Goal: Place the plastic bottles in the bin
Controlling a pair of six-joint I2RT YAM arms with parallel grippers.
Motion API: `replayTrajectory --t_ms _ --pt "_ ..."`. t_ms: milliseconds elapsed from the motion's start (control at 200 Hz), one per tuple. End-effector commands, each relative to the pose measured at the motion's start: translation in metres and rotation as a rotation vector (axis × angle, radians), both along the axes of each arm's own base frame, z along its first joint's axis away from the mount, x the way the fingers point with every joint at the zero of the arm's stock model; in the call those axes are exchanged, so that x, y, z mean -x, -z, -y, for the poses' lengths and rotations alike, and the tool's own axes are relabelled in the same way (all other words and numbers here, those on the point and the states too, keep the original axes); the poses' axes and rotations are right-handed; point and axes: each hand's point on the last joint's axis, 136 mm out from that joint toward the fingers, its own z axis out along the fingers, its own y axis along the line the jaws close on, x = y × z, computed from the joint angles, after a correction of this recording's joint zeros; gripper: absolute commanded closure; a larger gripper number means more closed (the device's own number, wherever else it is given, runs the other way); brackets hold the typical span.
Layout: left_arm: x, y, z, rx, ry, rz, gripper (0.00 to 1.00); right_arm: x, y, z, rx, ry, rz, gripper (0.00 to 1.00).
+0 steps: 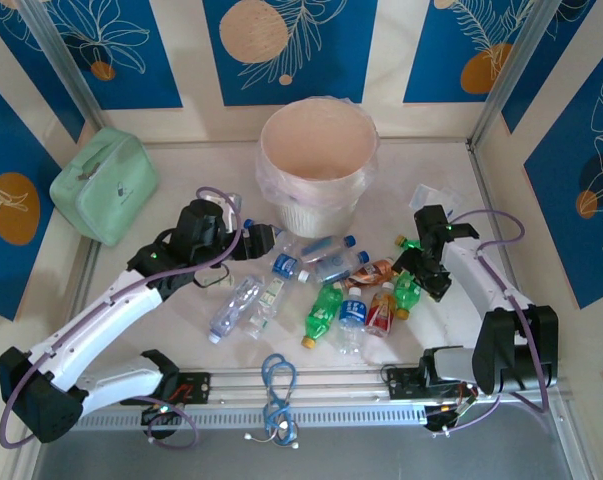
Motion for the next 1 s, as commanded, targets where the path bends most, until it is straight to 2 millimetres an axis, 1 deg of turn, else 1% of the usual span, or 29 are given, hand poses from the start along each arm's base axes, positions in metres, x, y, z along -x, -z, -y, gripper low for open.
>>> replayTrajectory --t_ms 0,425,560,655,735,860,995 --pt "0.001 0.003 -0.002 0.024 -0.015 -0.015 0.16 0.003 0.01 -0.003 -0.02 0.01 -0.025 0.19" --pt "0.002 0.022 0.002 0.025 -0.015 -0.064 0.17 0.003 0.033 0.001 -0.06 0.03 -0.064 0.18" --pt "0.002 0.023 0.001 0.024 -0.016 -0.068 0.17 0.002 0.04 0.0 -0.064 0.024 -0.075 0.18" --pt "0.003 0.025 0.0 0.021 -0.018 -0.073 0.17 0.0 0.043 0.0 -0.063 0.02 -0.076 0.2" --pt "0.004 0.026 0.0 0.021 -0.017 -0.074 0.18 -0.002 0.045 0.0 -0.064 0.017 -0.079 0.23" --pt "0.003 0.026 0.0 0.023 -0.021 -0.076 0.18 0.0 0.049 0.0 -0.067 0.021 -0.093 0.26" --pt "0.004 0.027 0.0 0.024 -0.022 -0.078 0.18 0.0 0.048 0.0 -0.068 0.022 -0.091 0.29"
